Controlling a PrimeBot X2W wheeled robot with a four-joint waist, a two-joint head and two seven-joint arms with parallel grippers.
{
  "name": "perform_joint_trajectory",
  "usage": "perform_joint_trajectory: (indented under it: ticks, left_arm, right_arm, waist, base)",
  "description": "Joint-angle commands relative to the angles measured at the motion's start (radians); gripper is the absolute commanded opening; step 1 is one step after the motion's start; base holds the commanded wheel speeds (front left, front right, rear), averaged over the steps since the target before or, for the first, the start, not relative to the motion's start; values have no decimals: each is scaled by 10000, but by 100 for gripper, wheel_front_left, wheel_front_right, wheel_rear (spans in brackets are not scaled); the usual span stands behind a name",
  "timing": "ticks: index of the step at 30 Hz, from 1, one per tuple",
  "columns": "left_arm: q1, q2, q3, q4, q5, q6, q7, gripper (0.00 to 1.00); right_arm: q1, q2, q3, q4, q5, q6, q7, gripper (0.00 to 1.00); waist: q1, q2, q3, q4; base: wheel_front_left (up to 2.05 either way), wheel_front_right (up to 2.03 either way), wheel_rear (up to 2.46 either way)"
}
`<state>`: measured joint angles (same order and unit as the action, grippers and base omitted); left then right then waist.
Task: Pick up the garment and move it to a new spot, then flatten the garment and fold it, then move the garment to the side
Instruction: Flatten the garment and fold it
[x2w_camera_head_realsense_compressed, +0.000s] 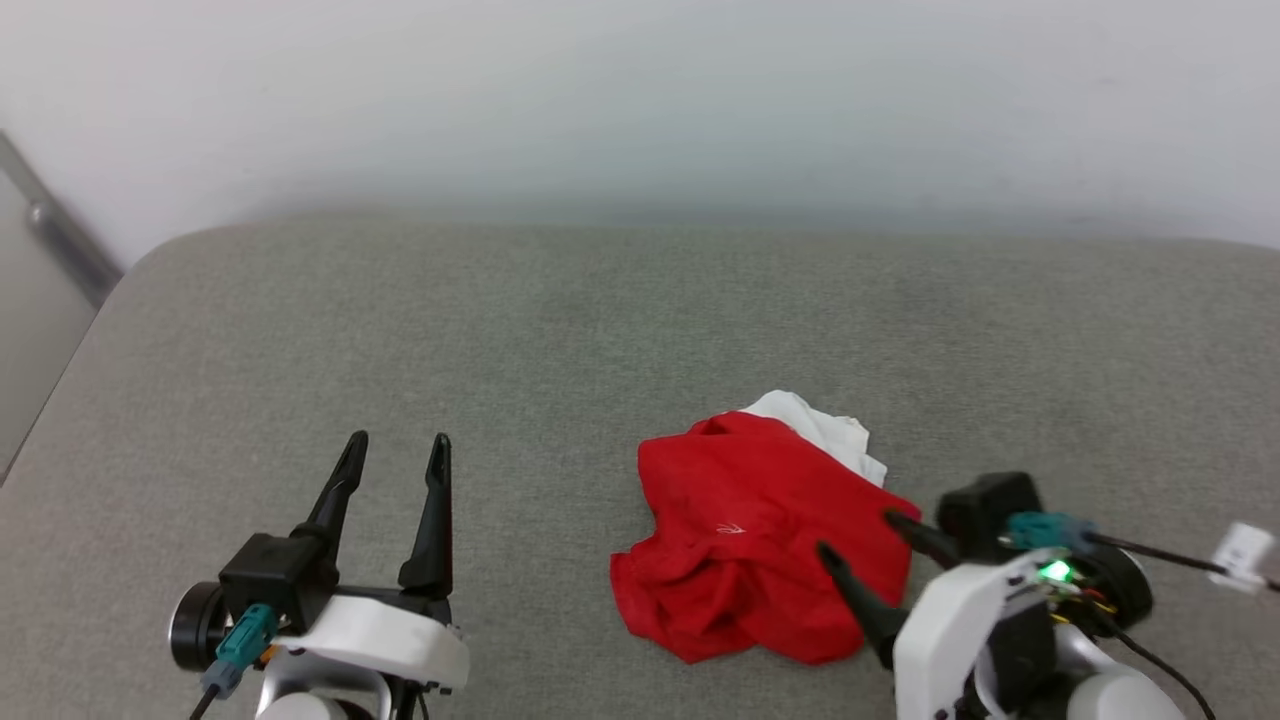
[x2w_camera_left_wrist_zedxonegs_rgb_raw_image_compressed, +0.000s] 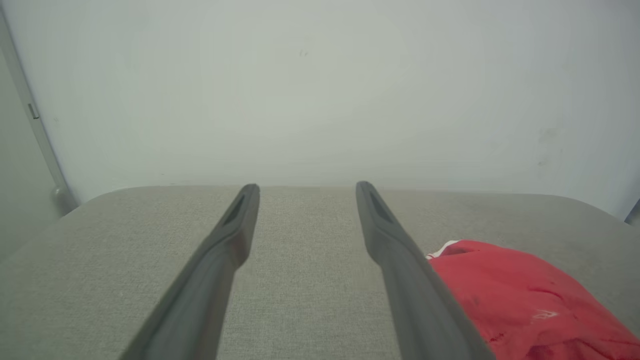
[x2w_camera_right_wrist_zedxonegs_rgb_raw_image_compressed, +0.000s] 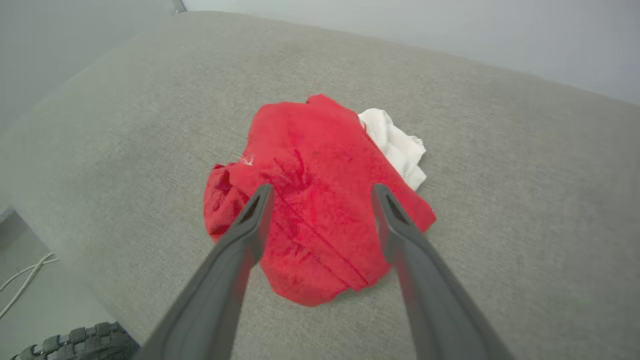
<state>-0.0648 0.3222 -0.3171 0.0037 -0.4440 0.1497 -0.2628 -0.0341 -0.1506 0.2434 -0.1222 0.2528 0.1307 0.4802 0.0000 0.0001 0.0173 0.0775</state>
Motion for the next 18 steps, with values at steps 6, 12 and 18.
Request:
perform_joint_trajectory:
  ticks: [6, 12, 18]
  left_arm:
    - [-585, -354, -116, 99, 182, -317, -27, 100]
    - [-968, -693, 180, 292, 222, -630, -27, 100]
    - [-975, -920, 514, 443, 394, -869, -27, 100]
  right_arm:
    - [-1572, -1095, 2034, 265, 864, -1, 1764, 100]
    - [-2975, -1609, 3314, 1391, 1231, -1, 2424, 100]
    - [-3414, -1508, 3394, 1864, 1459, -1, 2125, 0]
  waist:
    - [0, -1, 599, 614]
    - [0, -1, 1142, 1018]
    - [0, -1, 1212, 1083]
  base:
    - [0, 0, 0]
    - [0, 0, 0]
    - [0, 0, 0]
